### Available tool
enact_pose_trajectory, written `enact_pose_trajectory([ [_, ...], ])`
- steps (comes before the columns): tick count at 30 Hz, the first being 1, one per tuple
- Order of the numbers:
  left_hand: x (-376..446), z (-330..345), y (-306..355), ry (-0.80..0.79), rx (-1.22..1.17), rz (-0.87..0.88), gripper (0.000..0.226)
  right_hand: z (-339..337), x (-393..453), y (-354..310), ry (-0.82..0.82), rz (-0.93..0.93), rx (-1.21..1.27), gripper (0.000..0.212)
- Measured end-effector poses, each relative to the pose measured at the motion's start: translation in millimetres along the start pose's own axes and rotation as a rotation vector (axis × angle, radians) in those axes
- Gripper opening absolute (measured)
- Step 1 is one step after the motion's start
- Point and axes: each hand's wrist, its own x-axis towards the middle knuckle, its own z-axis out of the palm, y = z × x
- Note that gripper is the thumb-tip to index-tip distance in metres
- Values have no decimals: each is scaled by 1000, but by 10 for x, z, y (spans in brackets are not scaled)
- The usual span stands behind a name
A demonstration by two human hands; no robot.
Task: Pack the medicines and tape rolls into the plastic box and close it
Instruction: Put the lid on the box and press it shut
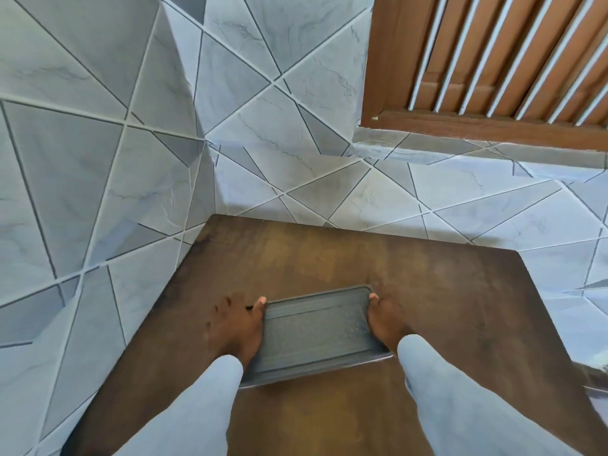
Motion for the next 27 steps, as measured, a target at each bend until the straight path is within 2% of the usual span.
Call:
enact_pose_trajectory([
  [2, -32, 17, -74, -5, -71, -131, 67, 105, -98, 64, 60, 2, 6, 51],
  [4, 7, 34, -97, -25, -143, -175, 63, 180, -202, 117, 112, 18, 48, 49],
  [7, 86, 21, -83, 10, -139, -116, 50, 159, -284, 118, 150, 37, 79, 46],
  [10, 148, -13, -62, 19, -144, -39, 48, 118, -351, 113, 192, 45, 89, 44],
  [15, 164, -57, 56, -20, -187, 104, 39, 110, -449, 97, 211, 31, -35, 38],
  [21, 229, -84, -56, -68, -232, 145, 19, 108, -589, 65, 270, 98, -77, 32],
  [27, 180, -51, -64, -53, -236, 81, 31, 68, -537, 40, 182, 73, -48, 33],
])
